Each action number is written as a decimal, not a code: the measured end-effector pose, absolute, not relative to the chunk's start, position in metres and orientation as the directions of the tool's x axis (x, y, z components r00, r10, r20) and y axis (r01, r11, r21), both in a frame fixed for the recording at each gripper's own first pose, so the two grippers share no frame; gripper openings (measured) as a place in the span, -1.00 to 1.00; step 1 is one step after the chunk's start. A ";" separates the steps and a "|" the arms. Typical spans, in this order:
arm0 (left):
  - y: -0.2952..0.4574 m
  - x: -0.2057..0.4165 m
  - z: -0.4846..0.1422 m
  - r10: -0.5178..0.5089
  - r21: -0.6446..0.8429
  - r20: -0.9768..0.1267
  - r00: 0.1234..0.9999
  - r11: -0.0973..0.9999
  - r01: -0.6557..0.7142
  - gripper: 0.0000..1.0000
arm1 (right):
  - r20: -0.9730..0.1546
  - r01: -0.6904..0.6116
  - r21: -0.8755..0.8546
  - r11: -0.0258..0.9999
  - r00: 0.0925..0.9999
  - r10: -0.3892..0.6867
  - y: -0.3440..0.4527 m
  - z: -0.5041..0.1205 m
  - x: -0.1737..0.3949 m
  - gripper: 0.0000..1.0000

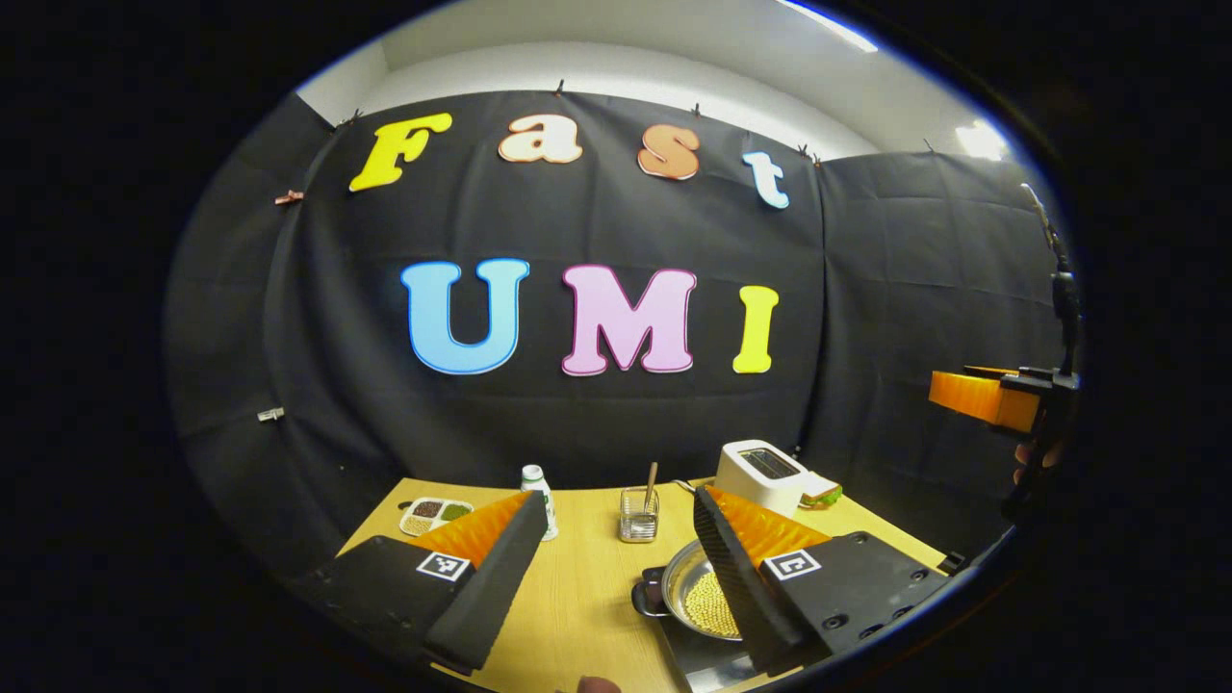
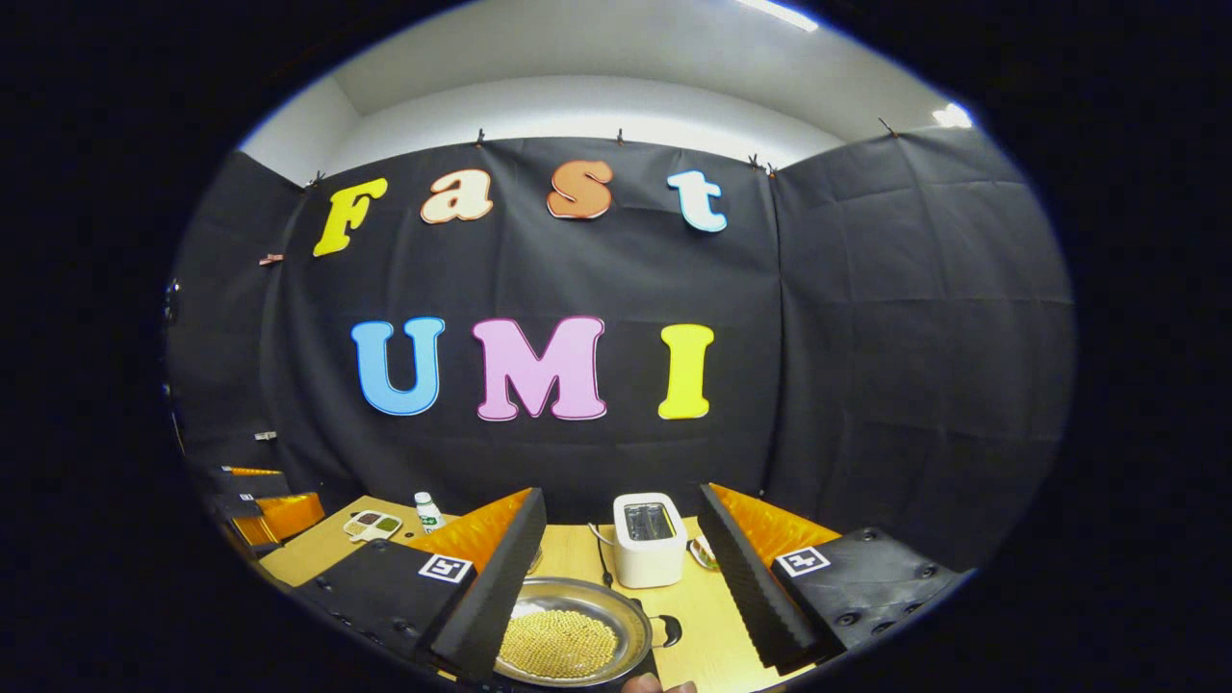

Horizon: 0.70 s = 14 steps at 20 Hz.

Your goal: First push the handle of the pot to place it horizontally, then grasp the pot with both hands and set it on the induction cooktop.

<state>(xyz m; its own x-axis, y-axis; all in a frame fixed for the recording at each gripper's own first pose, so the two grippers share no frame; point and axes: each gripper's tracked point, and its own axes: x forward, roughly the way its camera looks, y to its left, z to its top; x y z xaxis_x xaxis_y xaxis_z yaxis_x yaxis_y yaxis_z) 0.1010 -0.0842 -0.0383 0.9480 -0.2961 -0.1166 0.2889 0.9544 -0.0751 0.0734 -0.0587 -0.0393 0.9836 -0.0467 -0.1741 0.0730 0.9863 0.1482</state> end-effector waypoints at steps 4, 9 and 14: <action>-0.069 0.078 -0.011 -0.281 -0.099 -0.044 0.959 0.956 0.276 0.90 | -0.109 0.064 0.092 0.994 0.993 -0.054 -0.061 -0.012 0.063 0.96; -0.049 0.057 0.004 -0.252 -0.081 -0.011 0.968 0.965 0.250 0.90 | -0.058 0.065 0.060 0.996 0.996 -0.062 -0.053 0.011 0.040 0.95; -0.040 0.040 0.007 -0.231 -0.098 -0.011 0.973 0.969 0.229 0.92 | -0.071 0.084 0.057 0.995 0.994 -0.080 -0.052 0.014 0.025 0.94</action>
